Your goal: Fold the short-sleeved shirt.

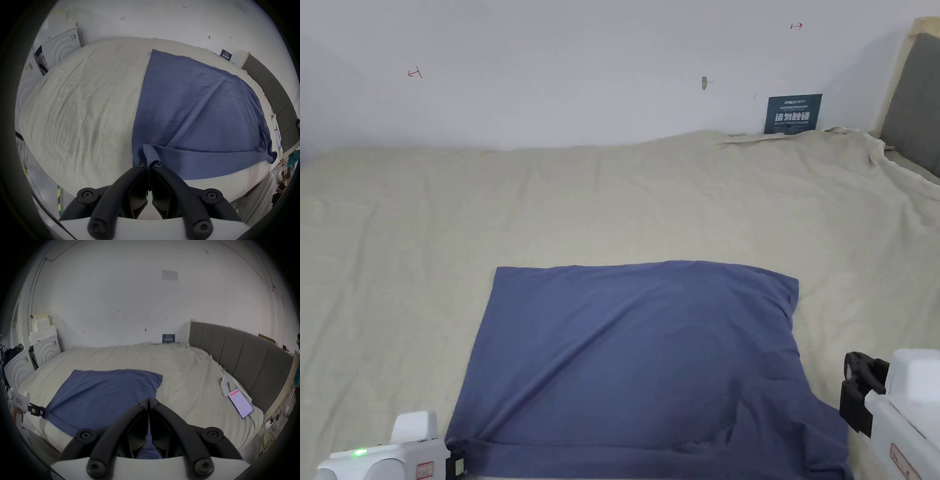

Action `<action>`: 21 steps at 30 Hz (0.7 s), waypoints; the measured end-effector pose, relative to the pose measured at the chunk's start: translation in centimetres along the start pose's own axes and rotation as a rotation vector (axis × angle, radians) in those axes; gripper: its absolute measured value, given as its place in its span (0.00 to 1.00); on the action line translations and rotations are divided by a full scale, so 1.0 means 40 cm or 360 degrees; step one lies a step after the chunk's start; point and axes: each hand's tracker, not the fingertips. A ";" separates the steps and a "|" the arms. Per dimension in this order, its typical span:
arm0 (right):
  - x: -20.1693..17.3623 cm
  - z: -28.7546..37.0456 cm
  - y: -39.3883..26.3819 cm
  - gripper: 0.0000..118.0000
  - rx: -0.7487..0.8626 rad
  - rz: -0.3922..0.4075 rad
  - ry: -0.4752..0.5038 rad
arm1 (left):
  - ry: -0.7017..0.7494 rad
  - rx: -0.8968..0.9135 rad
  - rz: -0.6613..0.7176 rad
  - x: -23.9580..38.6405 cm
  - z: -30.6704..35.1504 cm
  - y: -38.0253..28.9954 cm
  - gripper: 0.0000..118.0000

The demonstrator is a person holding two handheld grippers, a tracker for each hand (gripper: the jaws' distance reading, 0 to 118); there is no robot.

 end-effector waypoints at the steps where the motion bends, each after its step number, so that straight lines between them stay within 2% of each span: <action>1: 0.010 -0.007 -0.011 0.05 -0.0040 -0.0025 0.0006 | -0.0008 0.0024 -0.0005 0.016 0.025 0.000 0.00; 3: 0.029 -0.032 -0.041 0.17 -0.0186 -0.0024 0.0006 | -0.0021 0.0077 -0.0001 0.020 0.053 0.007 0.00; 4: 0.037 -0.044 -0.057 0.28 -0.0238 -0.0032 0.0030 | -0.0032 0.0093 0.0009 0.019 0.063 0.011 0.00; 5: 0.046 -0.055 -0.076 0.46 -0.0293 -0.0057 0.0047 | -0.0047 0.0112 0.0020 0.018 0.069 0.015 0.00; 6: 0.052 -0.064 -0.097 0.60 -0.0316 -0.0093 0.0045 | -0.0059 0.0125 0.0026 0.019 0.078 0.018 0.00; 8: 0.054 -0.087 -0.134 0.78 -0.0385 -0.0053 0.0010 | -0.0074 0.0146 0.0028 0.020 0.094 0.023 0.00; 12: 0.052 -0.129 -0.201 0.79 -0.0530 -0.0042 -0.0028 | -0.0093 0.0181 0.0017 -0.005 0.086 0.026 0.00; 15: 0.040 -0.151 -0.239 0.79 -0.0612 0.0034 -0.0054 | -0.0104 0.0189 0.0011 0.002 0.089 0.034 0.00; 18: 0.032 -0.172 -0.262 0.76 -0.0670 0.0048 -0.0035 | -0.0140 0.0183 0.0034 0.001 0.079 0.035 0.00; 19: 0.031 -0.176 -0.270 0.72 -0.0687 0.0039 -0.0021 | -0.0143 0.0180 0.0038 0.000 0.076 0.035 0.00; 21: 0.027 -0.180 -0.277 0.49 -0.0696 0.0033 0.0006 | -0.0145 0.0178 0.0048 0.005 0.077 0.032 0.00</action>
